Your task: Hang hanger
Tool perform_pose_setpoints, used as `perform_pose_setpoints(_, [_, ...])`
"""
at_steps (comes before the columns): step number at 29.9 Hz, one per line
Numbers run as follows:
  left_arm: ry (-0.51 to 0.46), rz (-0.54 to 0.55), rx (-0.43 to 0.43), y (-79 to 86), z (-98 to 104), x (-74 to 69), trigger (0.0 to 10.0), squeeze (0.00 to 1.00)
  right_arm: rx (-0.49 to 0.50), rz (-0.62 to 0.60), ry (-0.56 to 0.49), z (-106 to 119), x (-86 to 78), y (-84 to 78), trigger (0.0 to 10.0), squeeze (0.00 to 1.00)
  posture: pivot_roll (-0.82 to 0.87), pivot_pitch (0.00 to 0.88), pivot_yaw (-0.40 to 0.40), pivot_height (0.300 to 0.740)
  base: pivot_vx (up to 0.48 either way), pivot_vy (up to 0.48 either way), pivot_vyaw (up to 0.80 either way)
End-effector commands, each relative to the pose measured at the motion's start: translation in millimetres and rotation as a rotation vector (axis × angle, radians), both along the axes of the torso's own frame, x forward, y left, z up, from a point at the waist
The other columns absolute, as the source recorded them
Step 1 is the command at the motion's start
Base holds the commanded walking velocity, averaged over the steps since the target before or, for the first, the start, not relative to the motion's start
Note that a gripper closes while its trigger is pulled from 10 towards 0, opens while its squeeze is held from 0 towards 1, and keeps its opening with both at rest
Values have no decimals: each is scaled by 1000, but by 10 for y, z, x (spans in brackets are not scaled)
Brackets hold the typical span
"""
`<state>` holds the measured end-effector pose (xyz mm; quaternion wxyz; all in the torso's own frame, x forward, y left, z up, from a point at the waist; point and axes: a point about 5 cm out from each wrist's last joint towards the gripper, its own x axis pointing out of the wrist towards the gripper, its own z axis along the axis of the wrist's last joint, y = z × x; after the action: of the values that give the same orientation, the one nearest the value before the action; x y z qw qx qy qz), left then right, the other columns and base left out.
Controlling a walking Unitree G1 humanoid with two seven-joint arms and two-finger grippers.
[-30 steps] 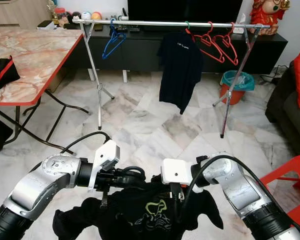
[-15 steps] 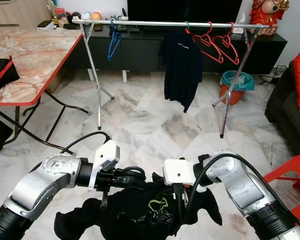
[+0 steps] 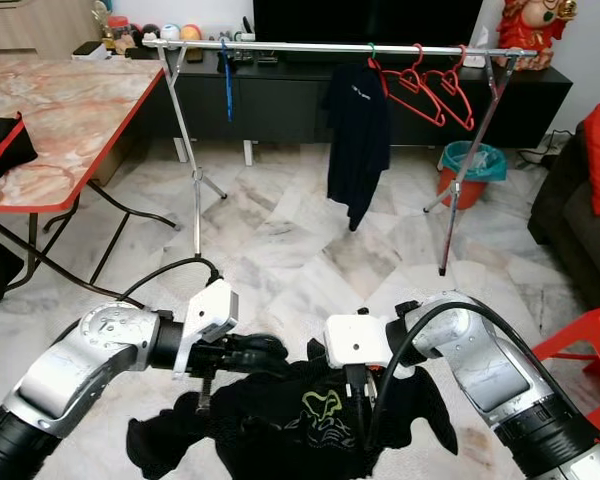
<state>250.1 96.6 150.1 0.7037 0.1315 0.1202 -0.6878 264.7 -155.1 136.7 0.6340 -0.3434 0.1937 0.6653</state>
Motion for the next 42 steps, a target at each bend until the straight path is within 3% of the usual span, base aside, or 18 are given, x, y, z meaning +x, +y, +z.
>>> perform_pose_setpoints(1, [0, 7, 115, 122, -82, -3, 0, 0, -10, 47, -71, 162, 16, 21, 0, 0, -113, 0, -19, 740, 0, 0, 0])
perform_pose_setpoints(3, [-3, -6, 134, 144, -86, -19, 0, 0, -12, 52, -70, 152, 10, 35, 0, 0, -114, 0, -18, 740, 0, 0, 0])
perform_pose_setpoints(4, [-9, 2, 126, 141, -81, -14, 0, 0, 0, 47, -82, 142, 21, 65, 10000, 0, -114, 0, -18, 740, 0, 0, 0])
perform_pose_setpoints(16, [-17, 8, 75, 67, -46, 3, 0, 0, -3, 33, -82, 99, 25, 76, 10000, 0, -110, 0, -19, 740, 0, 0, 0])
perform_pose_setpoints(17, [-30, 19, 69, 64, -36, 20, 1529, 0, 0, 32, -82, 93, 25, 82, 10000, 0, -110, 0, -19, 740, 0, 0, 0])
perform_pose_setpoints(19, [-37, 26, 66, 62, -33, 29, 1529, 0, 2, 30, -82, 91, 26, 85, 10000, 0, -110, 0, -19, 740, 0, 0, 0])
perform_pose_setpoints(20, [-44, 47, 63, 59, -33, 51, 10000, 0, 10, 26, -81, 86, 27, 96, 10000, 0, -107, 0, -18, 740, 0, 0, 0])
perform_pose_setpoints(33, [-21, 69, 10, 49, -20, 60, 10000, 0, 15, 27, -75, 64, 21, 114, 10000, 0, -104, 0, -18, 740, 0, 0, 0])
perform_pose_setpoints(34, [-17, 67, 7, 47, -18, 59, 4392, 0, 16, 27, -75, 64, 20, 115, 10000, 0, -104, 0, -18, 740, 0, 0, 0])
perform_pose_setpoints(35, [-2, 58, -10, 39, -5, 51, 0, 0, 17, 27, -76, 64, 21, 117, 10000, 0, -104, 0, -18, 740, 0, 0, 0])
perform_pose_setpoints(42, [10, 32, -27, 31, 25, 26, 0, 0, 16, 40, -71, 55, 7, 126, 10000, 0, -106, 0, -18, 740, 0, 0, 0])
